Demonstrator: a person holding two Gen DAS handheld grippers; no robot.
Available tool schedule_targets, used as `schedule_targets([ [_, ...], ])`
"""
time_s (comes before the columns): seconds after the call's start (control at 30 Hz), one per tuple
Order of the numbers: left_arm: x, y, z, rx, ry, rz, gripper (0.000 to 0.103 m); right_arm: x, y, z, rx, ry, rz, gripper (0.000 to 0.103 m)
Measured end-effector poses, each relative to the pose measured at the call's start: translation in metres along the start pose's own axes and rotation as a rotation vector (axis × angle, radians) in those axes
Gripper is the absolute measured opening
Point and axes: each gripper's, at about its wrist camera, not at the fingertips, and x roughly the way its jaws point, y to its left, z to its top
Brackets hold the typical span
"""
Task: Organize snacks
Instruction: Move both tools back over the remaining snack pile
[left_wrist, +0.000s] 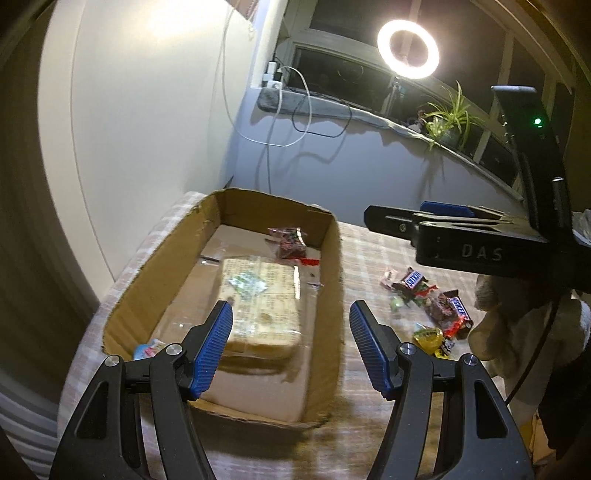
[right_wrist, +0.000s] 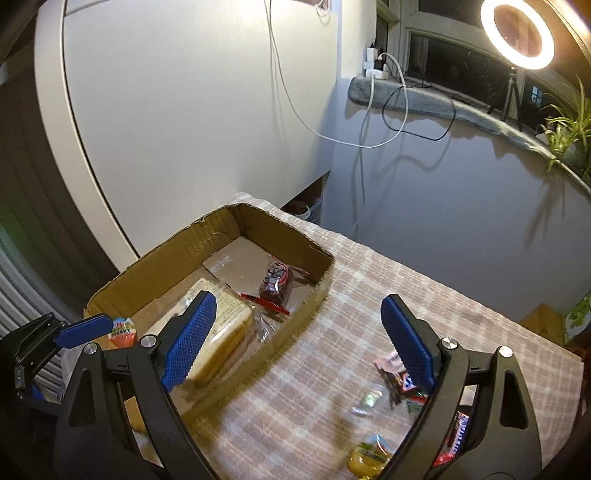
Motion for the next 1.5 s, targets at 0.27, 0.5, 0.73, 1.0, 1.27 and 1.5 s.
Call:
schedule_targets([
  [0.27, 0.003, -0.023, -0.005, 0.031, 0.02, -0.018, 0.066, -0.035, -0.018, -0.018, 0.033, -0.047, -0.046, 0.093],
  [0.5, 0.015, -0.053, -0.009, 0.077, 0.046, -0.051, 0.066, -0.056, -0.04, -0.039, 0.06, -0.065, -0.087, 0.093],
  [0.73, 0.034, -0.081, -0.016, 0.116, 0.09, -0.095, 0.066, -0.064, -0.087, -0.066, 0.127, -0.041, -0.114, 0.093],
  [1.0, 0.056, -0.111, -0.026, 0.169, 0.152, -0.16, 0.065, -0.049, -0.163, -0.111, 0.285, 0.092, -0.057, 0.093],
  [1.27, 0.087, -0.131, -0.03, 0.182, 0.231, -0.211, 0.056, -0.029, -0.195, -0.142, 0.345, 0.189, -0.031, 0.084],
  [1.5, 0.108, -0.142, -0.036, 0.191, 0.274, -0.208, 0.05, -0.012, -0.189, -0.152, 0.323, 0.234, -0.006, 0.066],
])
